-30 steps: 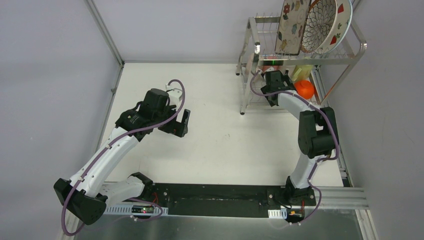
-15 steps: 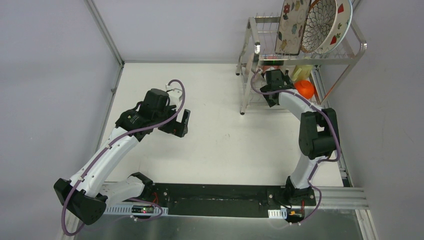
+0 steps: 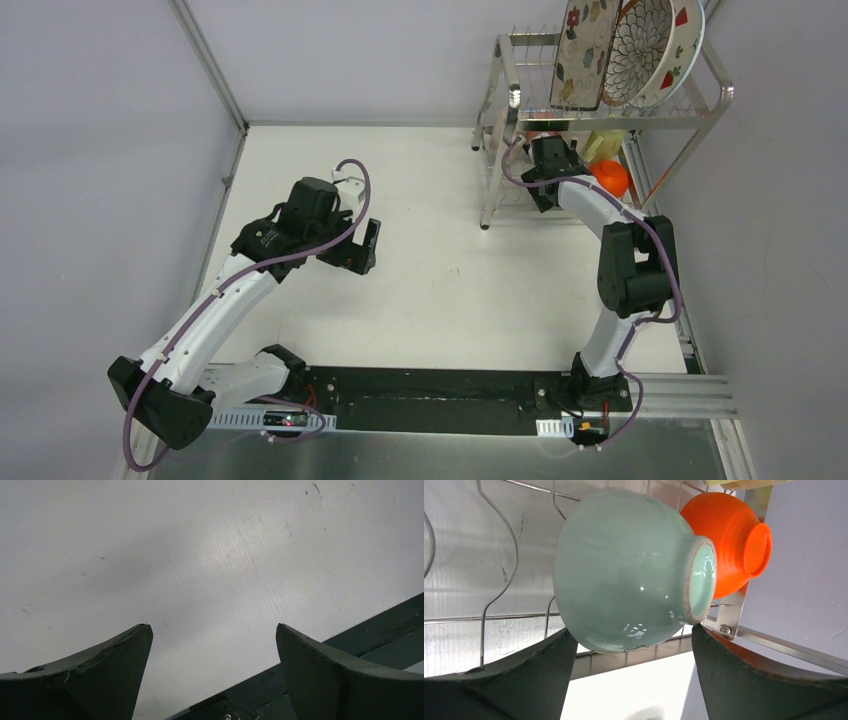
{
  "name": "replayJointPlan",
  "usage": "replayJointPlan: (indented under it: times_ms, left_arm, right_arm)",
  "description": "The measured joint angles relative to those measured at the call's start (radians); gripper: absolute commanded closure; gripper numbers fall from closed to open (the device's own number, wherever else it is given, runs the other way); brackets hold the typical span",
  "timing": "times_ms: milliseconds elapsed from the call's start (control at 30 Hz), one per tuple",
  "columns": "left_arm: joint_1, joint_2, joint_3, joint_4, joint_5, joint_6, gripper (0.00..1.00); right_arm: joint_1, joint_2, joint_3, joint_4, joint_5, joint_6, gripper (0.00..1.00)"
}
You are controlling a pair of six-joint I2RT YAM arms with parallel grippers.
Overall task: Load the mixed dishes into the dish rack
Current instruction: Turn the bowl upside down on the dish rack.
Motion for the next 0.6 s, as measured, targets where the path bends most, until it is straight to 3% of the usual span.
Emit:
replayJointPlan:
  times_ms: [367,600]
  left_arm:
    - [0.000,0.012,0.000,0.000,0.000,0.000,0.01]
    - [0.000,0.012,0.000,0.000,0.001,0.000,0.01]
  right_arm:
    - [-0.003,0.003,0.025,-0.061,-0.043,0.060,0.05]
    - [-0.003,0.003,0.029,-0.074,-0.049,0.095,0.06]
